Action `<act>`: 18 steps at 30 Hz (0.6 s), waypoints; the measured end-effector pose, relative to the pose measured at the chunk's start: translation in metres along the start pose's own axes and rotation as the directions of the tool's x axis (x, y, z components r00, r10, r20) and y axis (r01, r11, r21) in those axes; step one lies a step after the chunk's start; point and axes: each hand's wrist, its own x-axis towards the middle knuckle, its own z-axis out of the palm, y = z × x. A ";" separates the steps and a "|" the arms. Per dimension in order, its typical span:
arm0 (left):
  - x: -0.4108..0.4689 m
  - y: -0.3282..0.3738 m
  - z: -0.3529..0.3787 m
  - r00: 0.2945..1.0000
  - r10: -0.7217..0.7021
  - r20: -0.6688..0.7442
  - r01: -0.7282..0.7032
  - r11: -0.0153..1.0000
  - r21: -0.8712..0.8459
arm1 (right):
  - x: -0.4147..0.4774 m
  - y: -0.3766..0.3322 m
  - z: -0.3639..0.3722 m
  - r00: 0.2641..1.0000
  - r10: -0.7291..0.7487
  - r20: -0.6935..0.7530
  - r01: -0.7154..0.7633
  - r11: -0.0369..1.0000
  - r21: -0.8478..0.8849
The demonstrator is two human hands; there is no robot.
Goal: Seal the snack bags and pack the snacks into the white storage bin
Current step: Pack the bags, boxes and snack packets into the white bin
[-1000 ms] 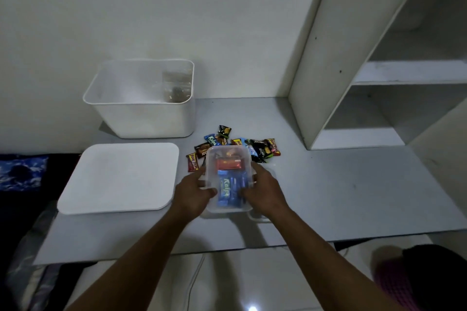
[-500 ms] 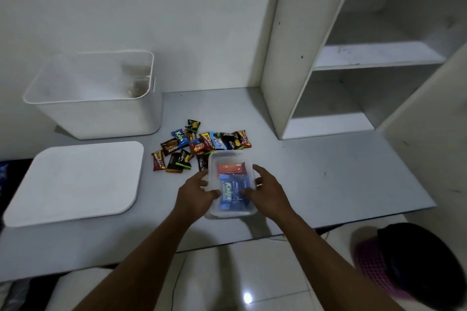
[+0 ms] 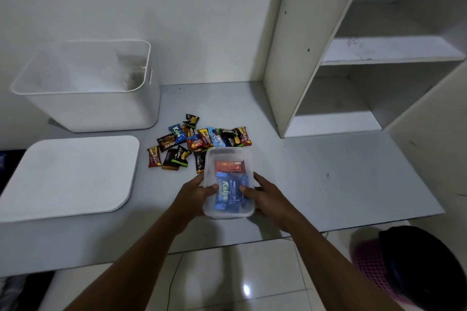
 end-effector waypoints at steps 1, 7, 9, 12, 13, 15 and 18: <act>-0.003 0.004 -0.002 1.000 0.015 0.003 -0.015 1.000 0.002 | -0.002 -0.006 0.000 0.999 -0.028 0.017 0.028 1.000 -0.005; -0.032 0.039 -0.034 0.994 0.110 -0.006 -0.110 0.994 -0.017 | -0.015 -0.063 0.010 0.975 -0.182 0.131 0.188 0.982 -0.032; -0.043 0.056 -0.050 0.988 0.152 -0.027 -0.152 0.988 -0.025 | -0.016 -0.086 0.018 0.967 -0.210 0.141 0.214 0.977 -0.009; -0.063 0.082 -0.076 0.972 0.222 -0.076 -0.226 0.973 -0.050 | -0.015 -0.124 0.037 0.948 -0.263 0.177 0.265 0.964 0.012; -0.069 0.091 -0.086 0.962 0.258 -0.088 -0.263 0.963 -0.054 | -0.014 -0.138 0.045 0.939 -0.287 0.191 0.293 0.956 -0.003; -0.079 0.107 -0.109 0.941 0.310 -0.134 -0.320 0.945 -0.062 | -0.012 -0.166 0.061 0.919 -0.328 0.219 0.345 0.937 -0.047; -0.087 0.130 -0.149 0.918 0.345 -0.194 -0.362 0.930 -0.060 | -0.008 -0.209 0.089 0.891 -0.383 0.244 0.413 0.907 -0.083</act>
